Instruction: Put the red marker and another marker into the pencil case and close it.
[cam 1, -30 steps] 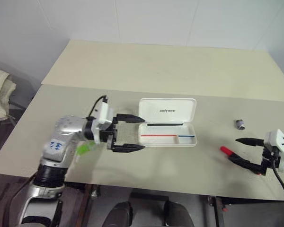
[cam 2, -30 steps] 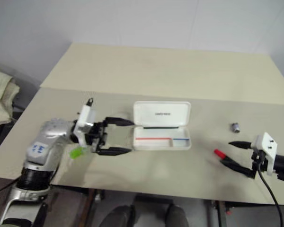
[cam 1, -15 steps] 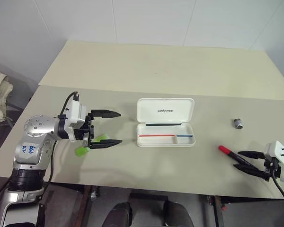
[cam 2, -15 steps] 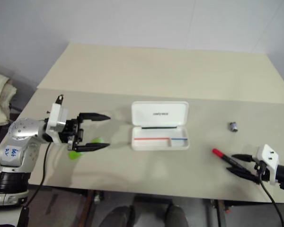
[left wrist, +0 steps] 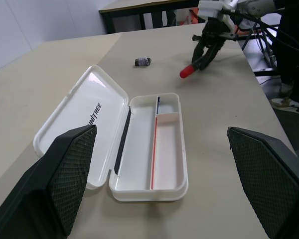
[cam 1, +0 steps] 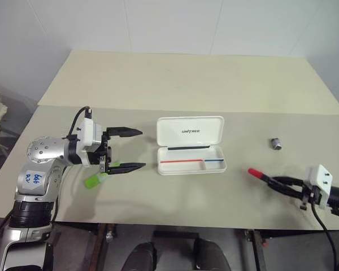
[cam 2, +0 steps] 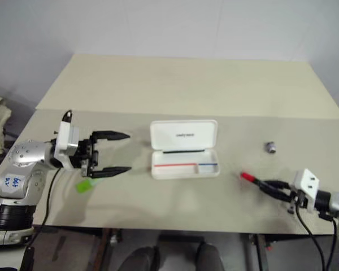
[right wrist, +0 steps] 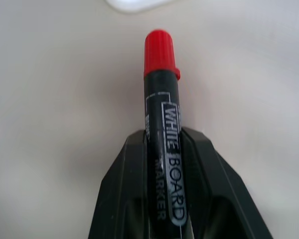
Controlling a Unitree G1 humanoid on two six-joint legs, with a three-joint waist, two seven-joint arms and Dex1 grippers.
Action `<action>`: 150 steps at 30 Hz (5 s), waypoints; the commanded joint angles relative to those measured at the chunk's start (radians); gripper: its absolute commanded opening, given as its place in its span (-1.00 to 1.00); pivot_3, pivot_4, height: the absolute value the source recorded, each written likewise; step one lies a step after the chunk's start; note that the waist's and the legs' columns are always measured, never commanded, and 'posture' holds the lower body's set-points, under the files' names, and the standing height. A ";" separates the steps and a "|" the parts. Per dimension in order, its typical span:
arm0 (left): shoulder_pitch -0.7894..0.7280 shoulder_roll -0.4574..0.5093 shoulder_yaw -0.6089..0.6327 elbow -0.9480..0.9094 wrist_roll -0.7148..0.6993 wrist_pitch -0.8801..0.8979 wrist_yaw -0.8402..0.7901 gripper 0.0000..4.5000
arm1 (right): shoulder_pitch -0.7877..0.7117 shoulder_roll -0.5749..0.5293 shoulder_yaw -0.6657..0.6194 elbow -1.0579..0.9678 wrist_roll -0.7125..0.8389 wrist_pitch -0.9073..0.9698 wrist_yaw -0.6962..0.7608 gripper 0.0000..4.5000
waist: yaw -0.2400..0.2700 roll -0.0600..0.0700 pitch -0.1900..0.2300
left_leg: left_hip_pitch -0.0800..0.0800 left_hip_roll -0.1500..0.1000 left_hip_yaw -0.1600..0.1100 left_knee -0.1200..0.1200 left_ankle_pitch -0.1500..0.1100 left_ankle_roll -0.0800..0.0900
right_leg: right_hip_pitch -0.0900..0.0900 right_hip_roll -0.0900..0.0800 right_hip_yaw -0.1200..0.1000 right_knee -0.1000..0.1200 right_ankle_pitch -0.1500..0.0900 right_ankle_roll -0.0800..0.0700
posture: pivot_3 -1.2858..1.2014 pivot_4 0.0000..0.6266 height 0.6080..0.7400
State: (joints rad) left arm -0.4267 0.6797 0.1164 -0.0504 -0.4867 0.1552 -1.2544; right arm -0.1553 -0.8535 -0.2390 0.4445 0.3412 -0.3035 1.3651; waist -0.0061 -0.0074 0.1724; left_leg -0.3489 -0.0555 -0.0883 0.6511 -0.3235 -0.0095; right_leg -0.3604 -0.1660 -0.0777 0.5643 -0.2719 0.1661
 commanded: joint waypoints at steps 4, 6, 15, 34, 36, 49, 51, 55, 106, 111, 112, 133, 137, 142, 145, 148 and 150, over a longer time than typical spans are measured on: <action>0.031 0.014 0.023 -0.004 -0.006 -0.043 0.001 1.00 | -0.202 0.052 0.083 -0.165 0.033 0.095 -0.022 -0.74 | 0.007 0.000 0.000 | -0.001 0.001 -0.001 0.000 0.000 -0.001 | -0.002 0.001 0.000 -0.001 0.000 0.000 | 0.03 -0.52 1.00; 0.056 0.017 0.035 -0.013 -0.008 -0.044 0.014 1.00 | -0.252 0.084 0.150 -0.233 0.037 0.146 0.000 -0.74 | 0.013 0.000 0.000 | -0.003 0.001 -0.003 0.000 -0.001 -0.001 | -0.003 0.001 0.000 0.000 0.000 0.000 | 0.03 -0.52 1.00; 0.132 0.018 0.052 -0.064 -0.005 -0.059 0.055 1.00 | -0.432 0.249 0.376 -0.250 -0.023 0.172 0.054 -0.74 | 0.005 0.000 0.000 | -0.007 -0.001 -0.004 -0.002 -0.003 -0.003 | -0.013 0.001 0.001 0.005 0.000 0.000 | 0.03 -0.52 1.00; 0.218 0.007 0.052 -0.181 -0.022 -0.036 0.137 1.00 | -0.645 0.371 0.460 0.083 -0.236 -0.075 -0.038 -0.58 | 0.000 0.000 0.000 | -0.006 0.000 -0.004 -0.002 -0.003 -0.003 | -0.015 0.002 0.002 0.010 0.000 -0.002 | 0.03 -0.52 1.00; 0.213 0.006 0.050 -0.175 -0.023 -0.036 0.137 1.00 | -0.639 0.370 0.461 0.073 -0.225 -0.067 -0.023 -0.27 | 0.000 0.000 0.000 | -0.006 0.000 -0.004 -0.002 -0.003 -0.003 | -0.015 0.002 0.002 0.010 0.000 -0.002 | 0.03 -0.52 1.00; 0.243 0.004 0.071 -0.161 -0.016 -0.034 0.157 1.00 | -0.522 0.325 0.373 -0.295 0.062 0.259 0.010 0.99 | 0.005 0.000 0.000 | -0.006 0.000 -0.006 -0.002 -0.003 -0.003 | -0.015 0.002 0.002 0.010 0.001 -0.002 | 0.03 -0.52 1.00; 0.292 0.004 0.105 -0.171 -0.016 -0.038 0.181 1.00 | -0.482 0.287 0.329 -0.392 0.136 0.365 -0.006 0.99 | 0.004 0.000 0.000 | -0.006 0.000 -0.007 -0.002 -0.004 -0.004 | -0.015 0.002 0.002 0.011 0.001 -0.002 | 0.03 -0.52 1.00; 0.433 -0.008 0.216 -0.190 -0.043 -0.041 0.232 1.00 | -0.434 0.202 0.220 -0.478 0.219 0.487 -0.044 0.99 | 0.003 0.000 0.000 | -0.006 0.000 -0.007 -0.002 -0.006 -0.003 | -0.016 0.002 0.002 0.010 0.001 -0.002 | 0.03 -0.52 1.00; 0.372 -0.074 0.115 0.213 0.086 -0.325 0.238 -0.50 | -0.290 0.073 0.126 -0.431 0.155 0.329 0.054 1.00 | 0.033 0.006 -0.007 | -0.003 0.000 0.001 0.000 -0.006 -0.001 | -0.014 0.001 0.004 0.006 0.001 -0.004 | 0.03 -0.52 1.00; 0.321 -0.041 0.098 0.102 0.021 -0.230 0.182 -0.50 | -0.270 0.074 0.118 -0.394 0.136 0.294 0.042 1.00 | 0.028 0.005 -0.007 | -0.004 0.000 0.001 -0.002 -0.008 -0.002 | -0.016 0.002 0.004 0.007 0.001 -0.005 | 0.03 -0.52 1.00; 0.305 -0.037 0.091 0.090 0.018 -0.213 0.176 -0.50 | -0.265 0.073 0.115 -0.389 0.133 0.289 0.039 1.00 | 0.029 0.005 -0.007 | -0.004 0.000 0.001 -0.002 -0.008 -0.002 | -0.017 0.002 0.003 0.007 0.001 -0.005 | 0.03 -0.52 1.00; -0.061 -0.260 -0.317 0.186 0.226 -0.100 0.165 -0.50 | 0.095 0.025 -0.076 -0.585 0.150 0.272 -0.092 1.00 | 0.032 0.001 -0.005 | -0.004 0.002 0.015 0.002 -0.008 -0.001 | -0.014 0.002 0.001 0.003 0.001 -0.004 | 0.03 -0.52 1.00; -0.105 -0.300 -0.349 0.278 0.285 -0.113 0.197 -0.50 | 0.156 0.025 -0.109 -0.636 0.159 0.281 -0.119 1.00 | 0.034 0.001 -0.005 | -0.004 0.002 0.016 0.003 -0.008 0.000 | -0.014 0.003 0.001 0.002 0.001 -0.004 | 0.03 -0.52 1.00; -0.159 -0.332 -0.359 0.360 0.320 -0.140 0.202 -0.50 | 0.208 0.026 -0.138 -0.678 0.165 0.290 -0.145 1.00 | 0.037 0.000 -0.005 | -0.005 0.002 0.015 0.004 -0.008 0.000 | -0.013 0.003 0.002 0.002 0.002 -0.003 | 0.03 -0.52 1.00; -0.177 -0.347 -0.364 0.387 0.328 -0.160 0.193 -0.50 | 0.217 0.025 -0.139 -0.687 0.167 0.292 -0.155 1.00 | 0.035 0.000 -0.005 | -0.005 0.002 0.016 0.004 -0.008 0.000 | -0.013 0.003 0.002 0.002 0.002 -0.003 | 0.03 -0.52 1.00; -0.187 -0.360 -0.368 0.393 0.326 -0.166 0.169 -0.50 | 0.212 0.025 -0.131 -0.688 0.164 0.294 -0.163 1.00 | 0.035 0.000 -0.005 | -0.005 0.002 0.016 0.004 -0.008 0.000 | -0.013 0.003 0.002 0.002 0.002 -0.003 | 0.03 -0.52 1.00; -0.188 -0.361 -0.369 0.388 0.325 -0.164 0.157 -0.50 | 0.207 0.025 -0.126 -0.688 0.163 0.297 -0.168 1.00 | 0.035 0.000 -0.005 | -0.005 0.002 0.016 0.004 -0.008 0.000 | -0.013 0.003 0.001 0.002 0.002 -0.003 | 0.03 -0.52 1.00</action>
State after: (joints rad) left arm -0.5930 0.3225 -0.2502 0.3584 -0.1573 0.0052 -1.0789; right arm 0.0565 -0.8143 -0.3398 -0.2124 0.4872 -0.0032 1.2075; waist 0.0293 -0.0078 0.1676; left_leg -0.3536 -0.0535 -0.0727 0.6550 -0.3316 -0.0099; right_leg -0.3735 -0.1632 -0.0762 0.5661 -0.2702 0.1632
